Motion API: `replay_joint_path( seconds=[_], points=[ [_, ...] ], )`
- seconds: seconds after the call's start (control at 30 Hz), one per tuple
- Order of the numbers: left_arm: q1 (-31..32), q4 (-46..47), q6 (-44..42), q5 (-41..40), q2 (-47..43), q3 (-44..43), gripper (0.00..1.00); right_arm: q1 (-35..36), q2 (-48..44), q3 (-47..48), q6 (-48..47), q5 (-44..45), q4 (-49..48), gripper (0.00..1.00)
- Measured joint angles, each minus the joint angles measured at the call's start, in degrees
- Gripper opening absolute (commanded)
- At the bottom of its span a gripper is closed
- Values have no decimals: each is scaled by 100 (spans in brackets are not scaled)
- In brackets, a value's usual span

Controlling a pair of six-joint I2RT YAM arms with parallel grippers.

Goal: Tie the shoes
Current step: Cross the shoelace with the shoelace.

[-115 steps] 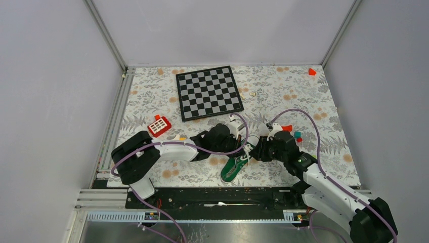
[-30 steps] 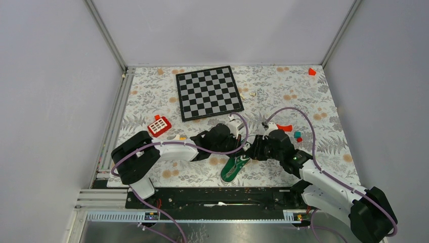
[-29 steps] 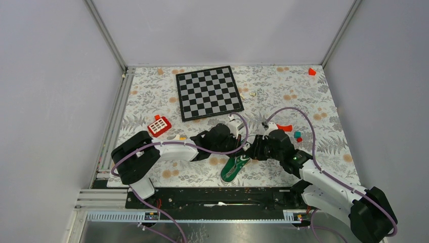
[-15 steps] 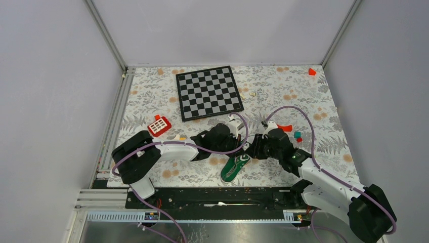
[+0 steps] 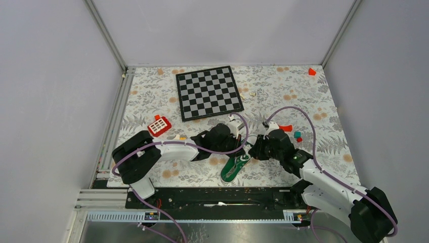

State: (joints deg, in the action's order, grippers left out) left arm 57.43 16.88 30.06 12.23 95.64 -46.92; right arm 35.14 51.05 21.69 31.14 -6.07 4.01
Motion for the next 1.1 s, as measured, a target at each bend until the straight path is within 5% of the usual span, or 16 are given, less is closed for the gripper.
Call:
replay_joint_path(
  seconds=[0.7, 1.1],
  points=[
    [52, 101, 146, -4, 68, 0, 0, 2, -151, 31, -50, 44, 173, 32],
    [83, 105, 155, -28, 87, -61, 0, 2, -214, 66, -76, 63, 341, 27]
  ],
)
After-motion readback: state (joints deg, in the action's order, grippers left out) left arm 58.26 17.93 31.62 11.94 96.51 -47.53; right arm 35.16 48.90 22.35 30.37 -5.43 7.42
